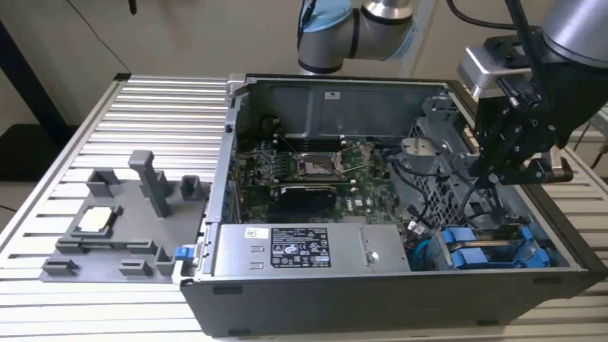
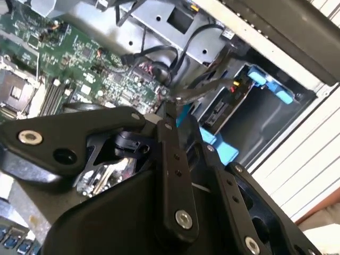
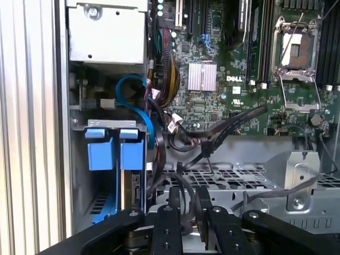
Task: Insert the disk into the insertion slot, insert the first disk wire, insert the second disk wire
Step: 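Insert the first disk wire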
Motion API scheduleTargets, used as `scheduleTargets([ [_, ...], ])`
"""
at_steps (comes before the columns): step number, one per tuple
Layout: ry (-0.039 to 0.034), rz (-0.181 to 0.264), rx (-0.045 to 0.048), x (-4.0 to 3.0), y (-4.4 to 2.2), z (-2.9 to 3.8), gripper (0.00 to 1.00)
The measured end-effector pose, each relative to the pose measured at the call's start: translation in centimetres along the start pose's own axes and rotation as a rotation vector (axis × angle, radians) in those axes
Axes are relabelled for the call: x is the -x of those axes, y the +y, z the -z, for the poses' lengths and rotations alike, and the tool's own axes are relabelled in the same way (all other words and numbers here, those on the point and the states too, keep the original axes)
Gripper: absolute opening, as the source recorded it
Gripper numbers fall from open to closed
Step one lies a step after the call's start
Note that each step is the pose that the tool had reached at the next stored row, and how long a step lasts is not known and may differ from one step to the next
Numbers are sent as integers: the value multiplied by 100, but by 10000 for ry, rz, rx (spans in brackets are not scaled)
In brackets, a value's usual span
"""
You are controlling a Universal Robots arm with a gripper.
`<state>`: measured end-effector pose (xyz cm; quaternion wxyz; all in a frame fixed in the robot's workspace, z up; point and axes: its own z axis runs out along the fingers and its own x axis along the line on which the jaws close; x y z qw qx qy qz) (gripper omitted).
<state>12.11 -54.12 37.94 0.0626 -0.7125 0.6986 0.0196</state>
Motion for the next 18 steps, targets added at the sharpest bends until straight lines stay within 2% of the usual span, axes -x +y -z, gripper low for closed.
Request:
scheduleTargets([
  [1, -62, -19, -3, 0, 26, 2, 27],
  [2, -157, -37, -7, 1, 49, 2, 27],
  [5, -481, -96, -19, 3, 121, 7, 27],
  [6, -529, -113, -20, 3, 137, 8, 27],
  [11, -538, -121, 11, 4, 159, 9, 27],
  [15, -564, -151, 203, 4, 171, 11, 27],
  [16, -579, -158, 230, 5, 183, 10, 27],
  [18, -611, -192, 228, 4, 216, 7, 27],
])
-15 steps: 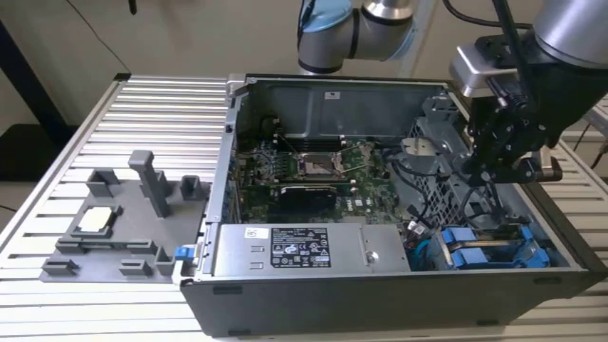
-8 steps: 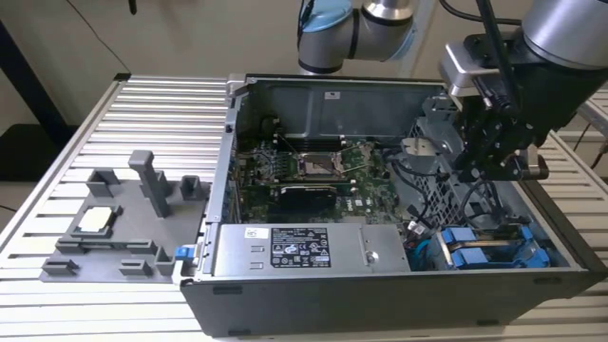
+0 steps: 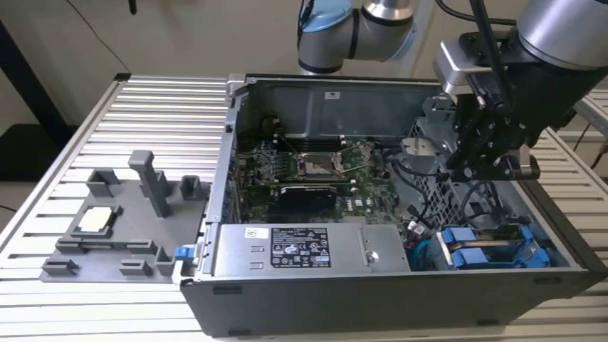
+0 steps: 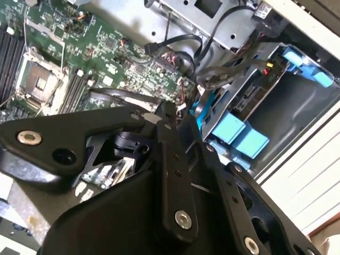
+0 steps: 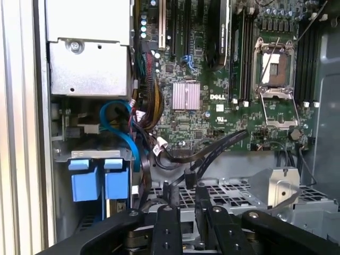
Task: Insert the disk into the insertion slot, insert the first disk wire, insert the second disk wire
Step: 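Insert the first disk wire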
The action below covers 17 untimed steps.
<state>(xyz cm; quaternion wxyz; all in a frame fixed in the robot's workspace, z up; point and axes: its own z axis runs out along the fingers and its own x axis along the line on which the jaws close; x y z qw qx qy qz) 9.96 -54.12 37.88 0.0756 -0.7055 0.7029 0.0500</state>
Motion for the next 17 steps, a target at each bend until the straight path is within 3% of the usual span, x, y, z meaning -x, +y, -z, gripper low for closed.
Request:
scheduleTargets([
  [5, -76, -106, -26, -2, 97, -10, 27],
  [17, -91, -72, -27, -14, 172, -79, 27],
])
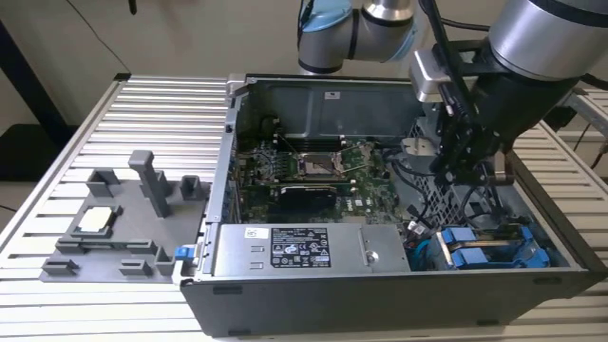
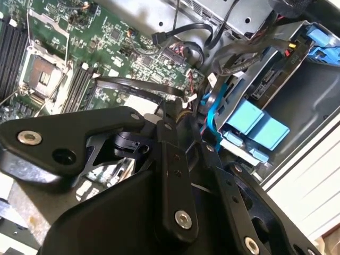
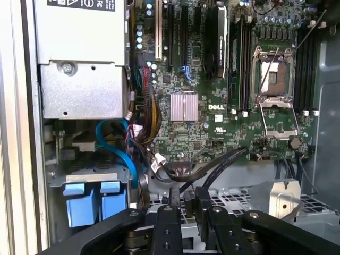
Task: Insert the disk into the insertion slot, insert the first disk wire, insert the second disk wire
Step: 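Insert the first disk wire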
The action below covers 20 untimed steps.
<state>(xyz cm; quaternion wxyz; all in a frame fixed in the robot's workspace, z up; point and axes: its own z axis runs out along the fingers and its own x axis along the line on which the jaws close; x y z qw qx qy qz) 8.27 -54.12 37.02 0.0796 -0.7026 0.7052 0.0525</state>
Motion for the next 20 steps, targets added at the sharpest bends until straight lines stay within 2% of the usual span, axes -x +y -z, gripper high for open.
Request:
scheduleTargets([
  [8, -14, 356, 21, -2, 3, -16, 27],
  [12, -79, 472, 23, -1, 3, -16, 27],
  [20, -82, 511, 29, -1, 3, -16, 27],
])
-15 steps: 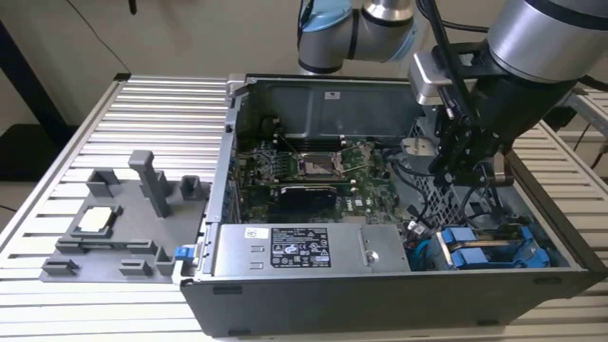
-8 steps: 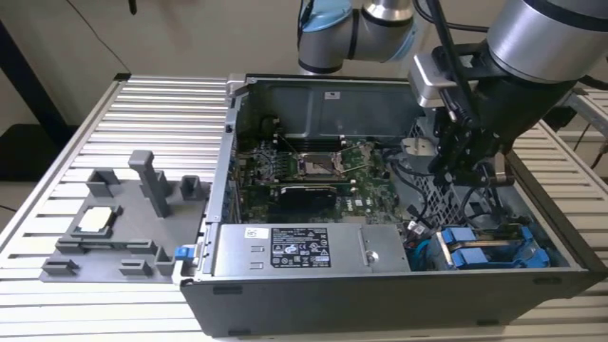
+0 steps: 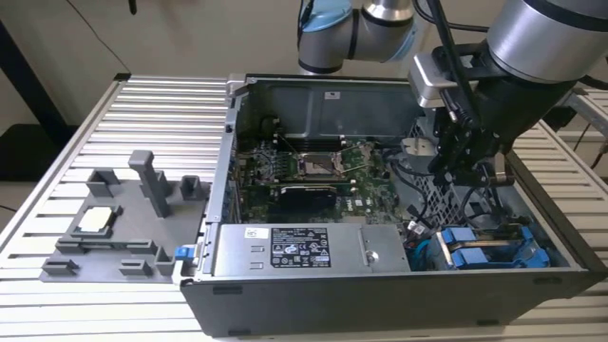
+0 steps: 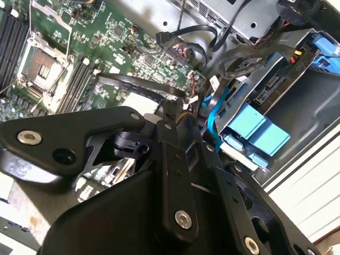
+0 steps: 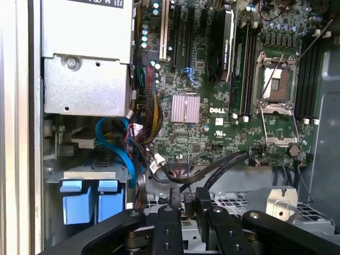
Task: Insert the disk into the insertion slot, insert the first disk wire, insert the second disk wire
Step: 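Insert the first disk wire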
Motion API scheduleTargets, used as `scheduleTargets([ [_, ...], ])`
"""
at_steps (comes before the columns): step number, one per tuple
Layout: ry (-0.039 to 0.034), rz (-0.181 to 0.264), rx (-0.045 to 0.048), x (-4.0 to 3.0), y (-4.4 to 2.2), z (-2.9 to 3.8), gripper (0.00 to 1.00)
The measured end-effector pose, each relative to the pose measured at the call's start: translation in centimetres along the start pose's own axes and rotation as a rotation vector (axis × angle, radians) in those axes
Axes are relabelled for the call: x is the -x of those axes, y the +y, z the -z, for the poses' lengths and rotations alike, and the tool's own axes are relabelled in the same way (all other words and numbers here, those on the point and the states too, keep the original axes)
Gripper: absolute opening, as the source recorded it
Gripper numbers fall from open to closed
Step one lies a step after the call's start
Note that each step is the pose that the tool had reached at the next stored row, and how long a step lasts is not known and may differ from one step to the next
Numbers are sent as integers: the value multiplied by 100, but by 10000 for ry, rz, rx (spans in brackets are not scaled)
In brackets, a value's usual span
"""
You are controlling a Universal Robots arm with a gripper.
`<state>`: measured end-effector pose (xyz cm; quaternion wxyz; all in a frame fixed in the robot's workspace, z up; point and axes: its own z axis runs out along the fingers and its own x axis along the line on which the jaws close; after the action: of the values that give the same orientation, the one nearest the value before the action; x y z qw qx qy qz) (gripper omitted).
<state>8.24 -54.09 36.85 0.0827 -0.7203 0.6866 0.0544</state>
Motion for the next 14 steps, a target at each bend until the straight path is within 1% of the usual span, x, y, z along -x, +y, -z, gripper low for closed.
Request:
scheduleTargets([
  [1, 0, 4, 1, 0, 0, 0, 25],
  [3, -1, 11, 2, 0, 0, 0, 25],
  [4, -1, 14, 3, 0, 0, 0, 17],
  [14, -3, 50, 10, 0, 0, 0, 16],
])
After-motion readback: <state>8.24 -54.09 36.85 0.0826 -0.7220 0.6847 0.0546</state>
